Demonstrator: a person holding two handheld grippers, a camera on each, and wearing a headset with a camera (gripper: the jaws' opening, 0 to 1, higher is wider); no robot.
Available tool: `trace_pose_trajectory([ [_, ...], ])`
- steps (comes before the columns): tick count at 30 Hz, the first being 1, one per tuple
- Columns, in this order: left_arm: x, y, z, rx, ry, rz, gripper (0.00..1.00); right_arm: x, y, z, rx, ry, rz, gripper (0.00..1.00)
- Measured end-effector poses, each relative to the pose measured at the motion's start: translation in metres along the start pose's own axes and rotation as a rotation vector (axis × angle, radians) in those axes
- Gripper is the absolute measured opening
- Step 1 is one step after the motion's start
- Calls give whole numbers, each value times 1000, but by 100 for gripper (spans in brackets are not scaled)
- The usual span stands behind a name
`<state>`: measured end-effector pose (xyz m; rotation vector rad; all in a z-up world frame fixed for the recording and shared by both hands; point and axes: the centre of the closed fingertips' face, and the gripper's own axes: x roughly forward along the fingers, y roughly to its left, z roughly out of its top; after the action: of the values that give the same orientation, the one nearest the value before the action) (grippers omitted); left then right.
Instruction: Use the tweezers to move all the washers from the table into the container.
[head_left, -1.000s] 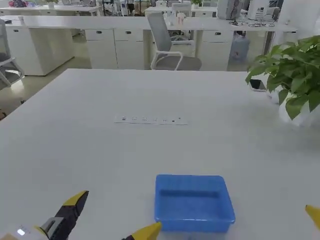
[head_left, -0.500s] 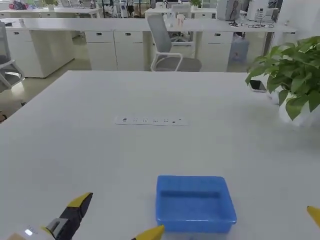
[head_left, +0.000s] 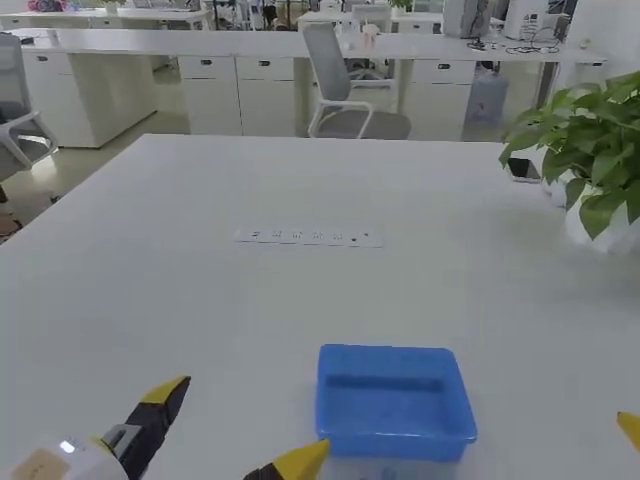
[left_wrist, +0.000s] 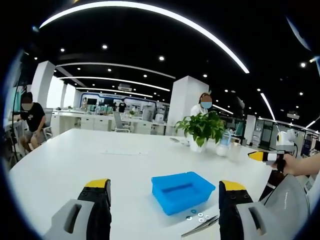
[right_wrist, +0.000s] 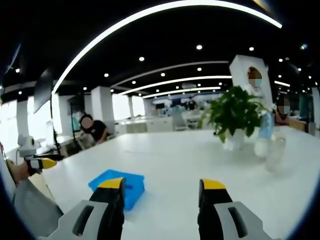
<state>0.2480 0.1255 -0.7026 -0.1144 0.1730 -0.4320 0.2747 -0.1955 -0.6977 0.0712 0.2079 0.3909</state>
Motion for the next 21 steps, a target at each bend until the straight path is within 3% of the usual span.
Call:
trace_pose_trajectory([
  [9, 0, 1, -1, 0, 7, 1, 90, 0, 0, 0, 1, 2, 4, 57],
  [12, 1, -1, -2, -10, 11, -14, 90, -1, 1, 6, 10, -36, 9, 57],
  [17, 1, -3, -4, -11, 17, -23, 88, -1, -1, 8, 25, -46, 4, 58],
  [21, 1, -2, -4, -8, 18, -20, 88, -1, -1, 5, 23, -33, 5, 58],
])
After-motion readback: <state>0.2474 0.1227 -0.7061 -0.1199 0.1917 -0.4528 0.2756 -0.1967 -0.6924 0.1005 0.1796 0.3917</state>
